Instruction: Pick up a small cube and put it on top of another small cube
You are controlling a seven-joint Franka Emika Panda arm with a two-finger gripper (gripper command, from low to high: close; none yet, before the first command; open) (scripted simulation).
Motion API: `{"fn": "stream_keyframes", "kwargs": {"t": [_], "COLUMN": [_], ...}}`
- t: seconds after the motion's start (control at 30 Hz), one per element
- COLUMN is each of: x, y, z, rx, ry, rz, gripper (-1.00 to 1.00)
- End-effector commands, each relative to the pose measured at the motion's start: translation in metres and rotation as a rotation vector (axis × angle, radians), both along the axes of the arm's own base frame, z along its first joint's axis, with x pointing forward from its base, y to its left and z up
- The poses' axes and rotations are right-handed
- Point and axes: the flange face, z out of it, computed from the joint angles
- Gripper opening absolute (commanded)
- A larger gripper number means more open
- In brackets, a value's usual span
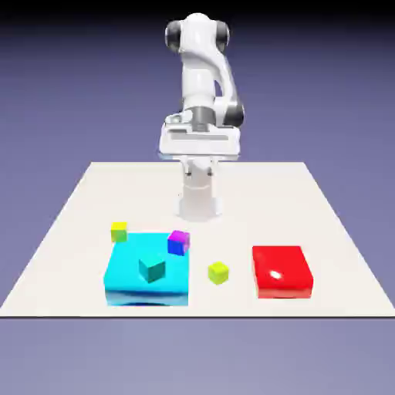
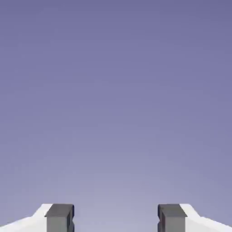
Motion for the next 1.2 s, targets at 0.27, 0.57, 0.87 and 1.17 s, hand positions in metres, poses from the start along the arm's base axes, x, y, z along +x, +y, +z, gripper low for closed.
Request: {"fn": "stream_keyframes", "kwargs": {"t": [0.27, 0.57, 0.87, 1.17], "x": [-0.002, -0.002, -0.002, -0.008], "y": [0.043, 0.08, 0.108, 0.124], "z": [-0.007, -0.038, -0.09, -0.158], "rx": [0.024, 0.044, 0.06, 0.074], "ry": [-0.013, -0.01, 0.008, 0.041], "rz": [-0.144, -0.292, -0.447, -0.613], "gripper": [0.0, 0.0, 0.0, 0.0]}}
